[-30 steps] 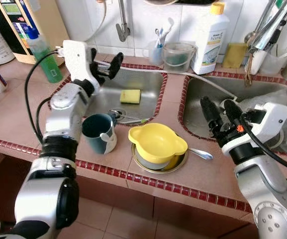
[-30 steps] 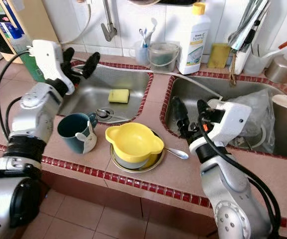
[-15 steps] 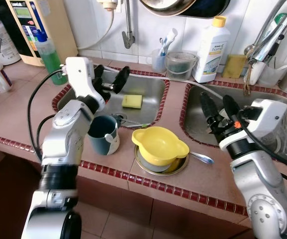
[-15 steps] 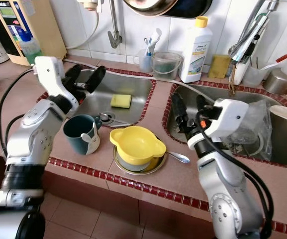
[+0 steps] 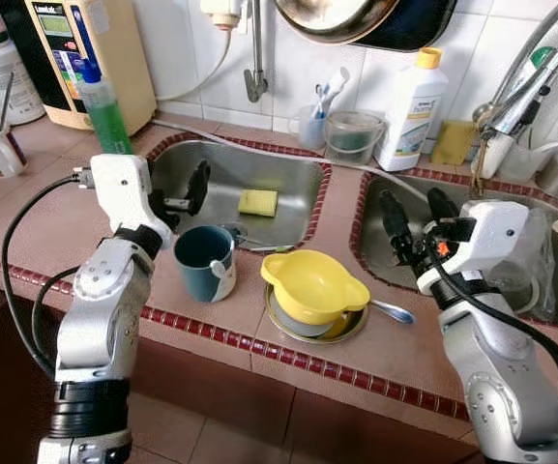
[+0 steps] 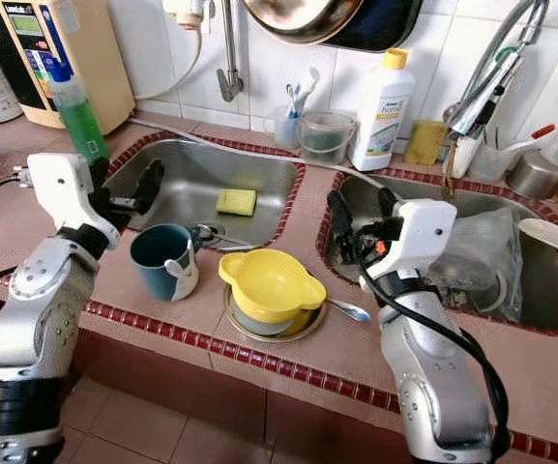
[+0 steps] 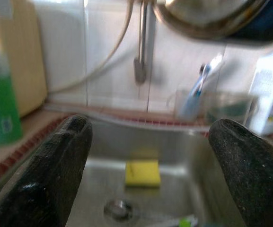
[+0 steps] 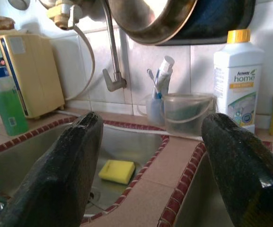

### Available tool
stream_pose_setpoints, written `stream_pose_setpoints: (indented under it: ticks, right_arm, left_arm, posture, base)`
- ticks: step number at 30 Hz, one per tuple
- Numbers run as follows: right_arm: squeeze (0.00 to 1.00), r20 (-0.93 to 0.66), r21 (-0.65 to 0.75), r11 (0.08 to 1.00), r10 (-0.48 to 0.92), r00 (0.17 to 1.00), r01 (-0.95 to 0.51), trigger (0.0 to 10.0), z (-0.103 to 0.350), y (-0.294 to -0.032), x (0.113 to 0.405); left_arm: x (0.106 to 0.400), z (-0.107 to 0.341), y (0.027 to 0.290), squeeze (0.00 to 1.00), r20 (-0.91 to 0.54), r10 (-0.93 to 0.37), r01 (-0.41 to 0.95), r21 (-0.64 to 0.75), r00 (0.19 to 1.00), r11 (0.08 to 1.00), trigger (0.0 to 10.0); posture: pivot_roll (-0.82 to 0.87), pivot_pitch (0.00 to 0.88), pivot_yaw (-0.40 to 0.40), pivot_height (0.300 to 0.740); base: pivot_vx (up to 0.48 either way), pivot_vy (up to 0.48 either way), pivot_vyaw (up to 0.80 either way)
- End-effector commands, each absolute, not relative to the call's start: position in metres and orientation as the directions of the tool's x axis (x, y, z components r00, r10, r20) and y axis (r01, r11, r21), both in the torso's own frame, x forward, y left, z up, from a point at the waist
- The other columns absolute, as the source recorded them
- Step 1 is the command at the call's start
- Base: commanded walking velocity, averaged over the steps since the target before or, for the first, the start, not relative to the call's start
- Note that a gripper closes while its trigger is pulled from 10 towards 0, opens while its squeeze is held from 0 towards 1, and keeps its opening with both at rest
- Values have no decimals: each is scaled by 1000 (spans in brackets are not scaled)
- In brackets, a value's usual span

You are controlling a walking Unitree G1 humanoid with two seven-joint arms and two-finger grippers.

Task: Kitchen organization

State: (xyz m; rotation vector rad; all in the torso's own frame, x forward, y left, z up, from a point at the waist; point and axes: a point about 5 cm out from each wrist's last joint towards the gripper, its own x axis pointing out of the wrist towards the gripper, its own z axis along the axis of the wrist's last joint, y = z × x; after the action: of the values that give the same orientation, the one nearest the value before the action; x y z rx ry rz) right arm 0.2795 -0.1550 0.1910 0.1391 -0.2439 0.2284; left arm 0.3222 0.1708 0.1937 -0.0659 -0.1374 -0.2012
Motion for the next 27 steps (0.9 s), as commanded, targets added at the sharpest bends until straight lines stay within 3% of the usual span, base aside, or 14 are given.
stream_pose_setpoints:
  ticks: [1,3,7,13,27]
  right_arm:
    - [0,270,100,965,207,940,-241,10000,192,-156,280]
    - [0,277,107,965,204,939,-241,10000,192,-157,280]
    - [0,276,101,968,194,941,-229,10000,188,-159,280]
    - [0,290,52,969,216,932,-241,10000,186,-155,281]
    - [0,307,28,965,238,922,-259,10000,180,-150,283]
  left_arm:
    - [323,189,172,0,94,-185,192,-76,978,978,10000]
    - [320,193,170,0,96,-241,252,-129,966,959,10000]
    - [316,197,175,0,149,-223,242,-118,963,963,10000]
    - [312,202,174,0,220,-169,172,6,961,985,10000]
    - [306,185,166,0,201,-198,184,86,959,979,10000]
  posture:
    - [-19,0,6,740]
    - [-15,0,5,740]
    - [-14,0,3,740]
    - [-9,0,-5,740]
    - [-6,0,-14,740]
  base:
    - [0,0,0]
    - [0,0,0]
    - [0,0,0]
    - [0,0,0]
    - [0,0,0]
